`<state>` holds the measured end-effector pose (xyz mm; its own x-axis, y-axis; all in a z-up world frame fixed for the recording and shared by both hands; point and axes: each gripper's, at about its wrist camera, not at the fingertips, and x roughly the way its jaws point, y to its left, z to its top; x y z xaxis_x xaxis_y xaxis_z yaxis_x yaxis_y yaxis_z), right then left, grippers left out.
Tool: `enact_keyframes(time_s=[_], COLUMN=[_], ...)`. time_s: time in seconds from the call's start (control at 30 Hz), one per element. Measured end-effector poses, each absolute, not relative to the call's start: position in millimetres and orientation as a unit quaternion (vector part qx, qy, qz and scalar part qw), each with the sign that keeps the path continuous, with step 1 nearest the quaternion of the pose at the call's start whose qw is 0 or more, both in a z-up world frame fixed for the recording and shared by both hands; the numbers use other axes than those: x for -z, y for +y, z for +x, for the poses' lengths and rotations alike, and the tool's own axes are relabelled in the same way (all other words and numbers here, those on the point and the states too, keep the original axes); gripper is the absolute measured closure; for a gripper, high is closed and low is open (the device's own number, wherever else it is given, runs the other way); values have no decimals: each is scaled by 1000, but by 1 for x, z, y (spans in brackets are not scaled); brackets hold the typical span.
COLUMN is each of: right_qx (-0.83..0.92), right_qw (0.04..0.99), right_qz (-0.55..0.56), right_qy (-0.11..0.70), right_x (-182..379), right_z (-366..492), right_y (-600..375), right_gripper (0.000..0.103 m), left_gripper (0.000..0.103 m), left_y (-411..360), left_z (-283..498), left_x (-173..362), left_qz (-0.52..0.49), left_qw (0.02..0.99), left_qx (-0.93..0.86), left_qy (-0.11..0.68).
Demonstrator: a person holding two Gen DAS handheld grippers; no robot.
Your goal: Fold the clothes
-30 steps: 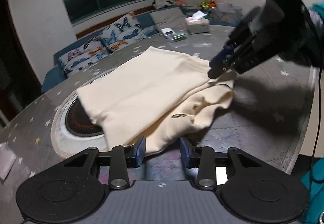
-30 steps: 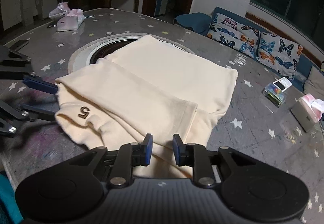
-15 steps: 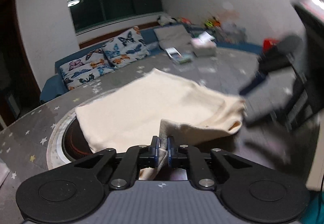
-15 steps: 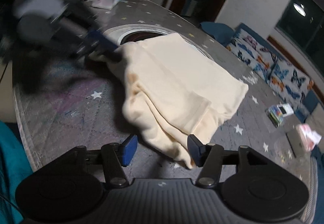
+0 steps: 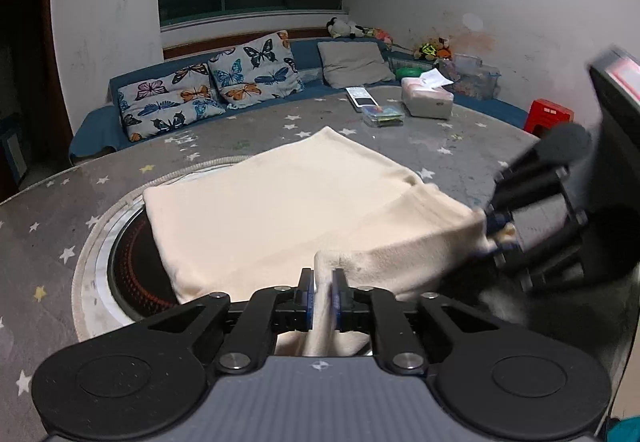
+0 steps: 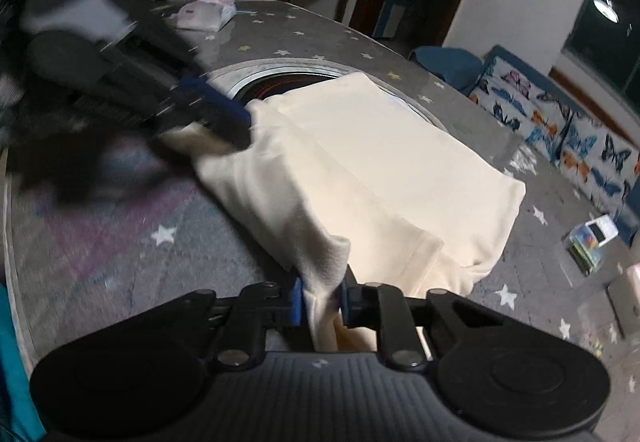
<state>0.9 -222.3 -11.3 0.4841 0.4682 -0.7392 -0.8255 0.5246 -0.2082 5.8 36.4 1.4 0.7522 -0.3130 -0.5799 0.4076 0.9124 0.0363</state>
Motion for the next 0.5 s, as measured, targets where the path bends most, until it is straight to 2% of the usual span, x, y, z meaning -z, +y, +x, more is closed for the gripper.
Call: enact_keyframes(time_s=[0.03, 0.1, 0.17, 0.2, 0.43, 0.5], right_qx=[-397, -397, -397, -397, -392, -390], right_qw=[815, 819, 821, 822, 828, 831], right_qz=[-273, -253, -245, -243, -234, -232], right_qy=[321, 329, 330, 329, 325, 323], right_x=[9, 4, 1, -1, -6, -6], right_z=[4, 11, 16, 17, 19, 16], right_y=[-224, -227, -227, -227, -226, -227], right_gripper=[89, 90, 90, 90, 91, 92], left_gripper=[89, 80, 67, 65, 64, 71], left_y=[37, 38, 37, 36, 34, 38], left_z=[-1, -13, -24, -28, -34, -32], left_x=[-1, -1, 2, 5, 22, 24], left_qz=[85, 96, 110, 121, 185, 189], left_qw=[933, 932, 931, 930, 925, 924], left_qx=[195, 198, 201, 199, 173, 171], left_qy=[291, 287, 285, 284, 283, 286])
